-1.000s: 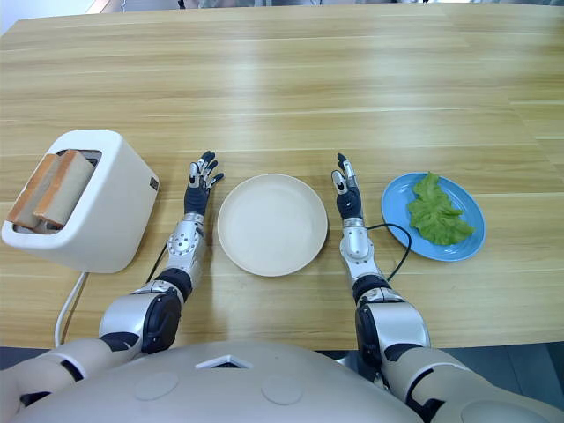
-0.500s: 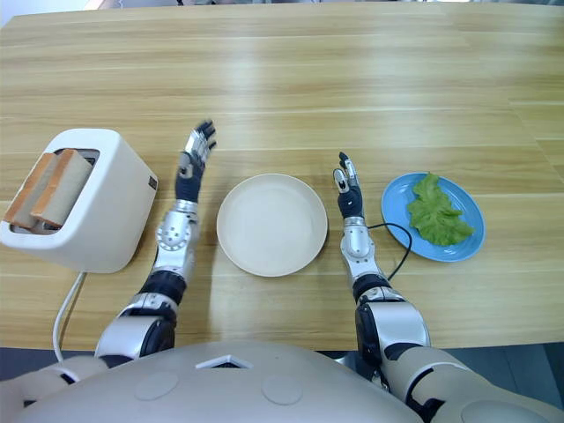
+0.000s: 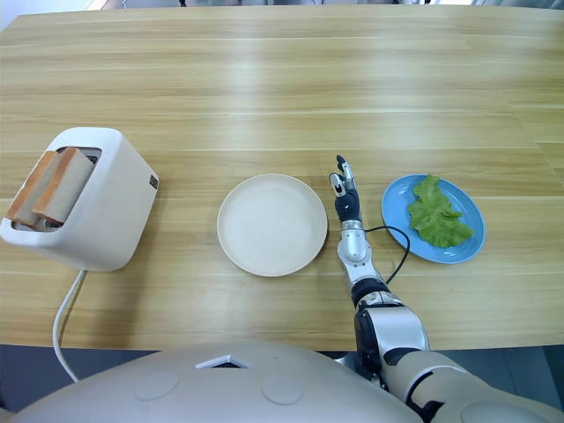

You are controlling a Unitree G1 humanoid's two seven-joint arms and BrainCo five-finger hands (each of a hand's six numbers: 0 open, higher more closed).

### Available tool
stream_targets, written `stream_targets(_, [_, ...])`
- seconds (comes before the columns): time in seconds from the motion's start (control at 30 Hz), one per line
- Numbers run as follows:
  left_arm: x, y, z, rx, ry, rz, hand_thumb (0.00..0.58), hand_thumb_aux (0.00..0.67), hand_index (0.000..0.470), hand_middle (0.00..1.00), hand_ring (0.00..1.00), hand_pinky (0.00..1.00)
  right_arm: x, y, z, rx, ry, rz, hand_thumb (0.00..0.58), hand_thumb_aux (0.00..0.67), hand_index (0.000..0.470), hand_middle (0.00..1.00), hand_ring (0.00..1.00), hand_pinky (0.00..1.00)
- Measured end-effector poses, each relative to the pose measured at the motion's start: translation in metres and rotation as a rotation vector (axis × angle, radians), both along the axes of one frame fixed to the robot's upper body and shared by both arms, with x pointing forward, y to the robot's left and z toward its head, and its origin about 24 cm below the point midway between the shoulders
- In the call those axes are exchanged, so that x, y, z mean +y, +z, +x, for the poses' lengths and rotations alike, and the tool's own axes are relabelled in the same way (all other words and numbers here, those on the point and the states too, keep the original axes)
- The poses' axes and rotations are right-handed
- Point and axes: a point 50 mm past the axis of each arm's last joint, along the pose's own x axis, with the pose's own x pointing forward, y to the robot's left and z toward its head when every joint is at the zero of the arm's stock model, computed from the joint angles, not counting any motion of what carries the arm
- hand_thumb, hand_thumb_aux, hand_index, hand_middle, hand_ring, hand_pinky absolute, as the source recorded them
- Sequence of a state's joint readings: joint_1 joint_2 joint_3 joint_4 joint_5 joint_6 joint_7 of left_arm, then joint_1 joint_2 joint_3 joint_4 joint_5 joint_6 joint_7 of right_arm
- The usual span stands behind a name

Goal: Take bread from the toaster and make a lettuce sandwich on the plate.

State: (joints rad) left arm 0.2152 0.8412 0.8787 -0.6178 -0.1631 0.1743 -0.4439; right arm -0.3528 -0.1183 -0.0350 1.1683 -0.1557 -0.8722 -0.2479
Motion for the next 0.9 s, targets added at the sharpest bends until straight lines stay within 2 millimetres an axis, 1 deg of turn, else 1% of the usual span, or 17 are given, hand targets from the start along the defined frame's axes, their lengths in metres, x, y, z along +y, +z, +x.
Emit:
stream_targets(0.03, [0.007, -0.003, -0.001, 0.049, 0.072, 0.071, 0.000, 0.000, 0.000, 0.00, 0.00, 0.00, 0.000, -0.001, -0.001, 0.004, -0.001, -0.001, 0.000, 0.000, 0.000, 0.00, 0.00, 0.00])
stream_targets(0.1, [0.021, -0.009, 0.000, 0.119, 0.181, 0.156, 0.000, 0.000, 0.000, 0.00, 0.00, 0.00, -0.001, -0.001, -0.002, 0.007, -0.004, -0.002, 0.000, 0.000, 0.000, 0.00, 0.00, 0.00])
stream_targets(0.2, [0.053, -0.026, -0.002, 0.232, 0.394, 0.301, 0.000, 0.000, 0.000, 0.00, 0.00, 0.00, -0.002, -0.002, -0.004, 0.005, -0.007, -0.001, 0.000, 0.000, 0.000, 0.00, 0.00, 0.00])
stream_targets(0.27, [0.068, -0.037, -0.004, 0.287, 0.484, 0.359, 0.000, 0.000, 0.000, 0.00, 0.00, 0.00, -0.002, -0.003, -0.005, 0.004, -0.009, -0.001, 0.000, 0.000, 0.000, 0.00, 0.00, 0.00])
stream_targets(0.37, [0.079, -0.048, -0.005, 0.317, 0.546, 0.420, 0.000, 0.000, 0.000, 0.00, 0.00, 0.00, -0.003, -0.004, -0.007, 0.006, -0.012, 0.000, 0.000, 0.000, 0.000, 0.00, 0.00, 0.00])
stream_targets(0.5, [0.080, -0.062, -0.002, 0.361, 0.536, 0.452, 0.000, 0.000, 0.000, 0.00, 0.00, 0.00, -0.003, -0.004, -0.008, 0.005, -0.013, 0.000, 0.000, 0.000, 0.000, 0.00, 0.00, 0.00])
stream_targets(0.63, [0.076, -0.081, 0.000, 0.410, 0.495, 0.410, 0.000, 0.000, 0.000, 0.00, 0.00, 0.00, -0.004, -0.005, -0.010, 0.003, -0.014, 0.002, 0.000, 0.000, 0.000, 0.00, 0.00, 0.00])
stream_targets(0.9, [0.068, -0.104, 0.003, 0.493, 0.424, 0.335, 0.000, 0.000, 0.000, 0.00, 0.00, 0.00, -0.005, -0.006, -0.013, 0.003, -0.016, 0.004, 0.000, 0.000, 0.000, 0.00, 0.00, 0.00])
